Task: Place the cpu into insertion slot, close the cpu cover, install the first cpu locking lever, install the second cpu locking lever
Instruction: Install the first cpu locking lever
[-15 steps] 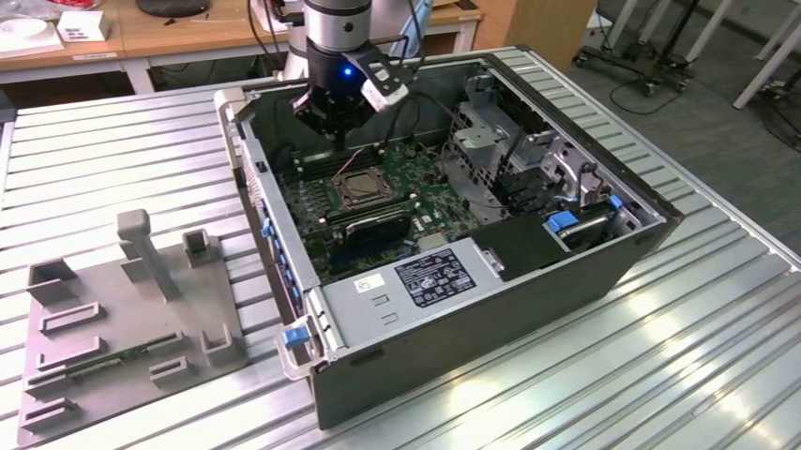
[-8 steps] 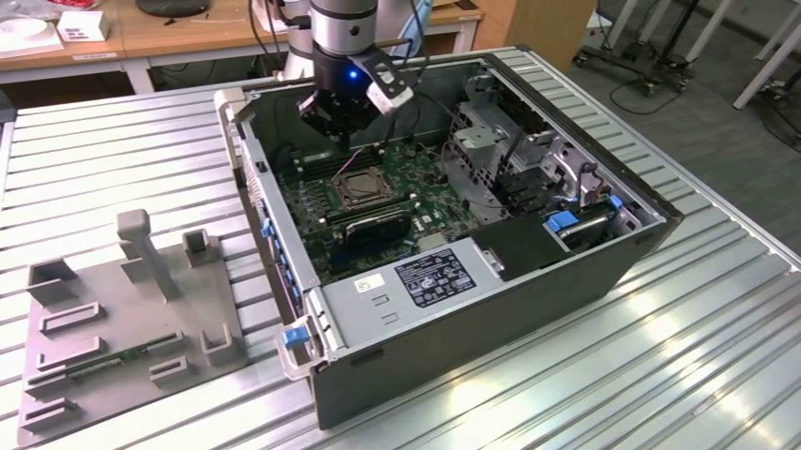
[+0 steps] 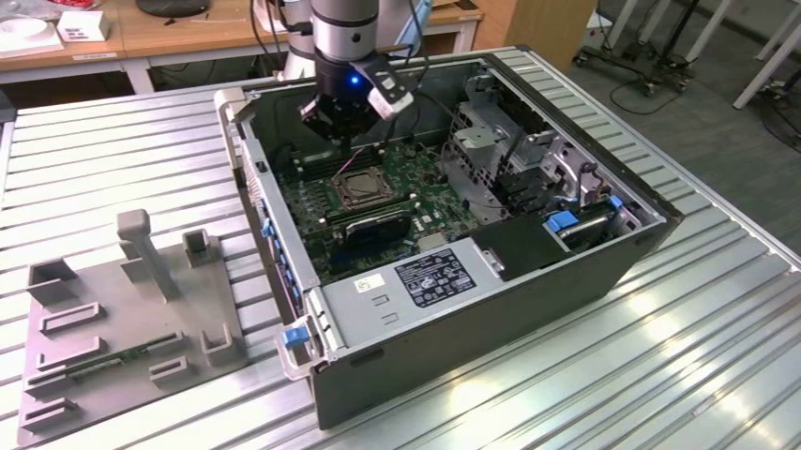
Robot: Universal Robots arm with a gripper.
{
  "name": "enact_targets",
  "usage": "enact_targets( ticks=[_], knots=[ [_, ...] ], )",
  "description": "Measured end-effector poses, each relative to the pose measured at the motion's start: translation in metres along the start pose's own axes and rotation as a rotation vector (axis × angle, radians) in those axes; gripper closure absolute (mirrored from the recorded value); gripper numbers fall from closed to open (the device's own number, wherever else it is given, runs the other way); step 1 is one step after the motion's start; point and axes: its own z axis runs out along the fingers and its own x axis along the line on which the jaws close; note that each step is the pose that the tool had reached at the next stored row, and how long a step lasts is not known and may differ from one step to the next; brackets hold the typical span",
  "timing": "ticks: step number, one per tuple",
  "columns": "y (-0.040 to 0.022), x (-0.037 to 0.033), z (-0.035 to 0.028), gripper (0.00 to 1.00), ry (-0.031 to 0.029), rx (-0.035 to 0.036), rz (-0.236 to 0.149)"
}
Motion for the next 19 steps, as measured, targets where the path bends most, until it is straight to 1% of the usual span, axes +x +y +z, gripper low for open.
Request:
enact_targets(
  ticks=[10,19],
  knots=[
    [0.0058,-0.0015,0.0069,0.89,-0.0002,-0.0008,0.0],
    [0.0078,-0.0046,0.0141,0.89,0.0001,-0.0015,0.0]
  ],
)
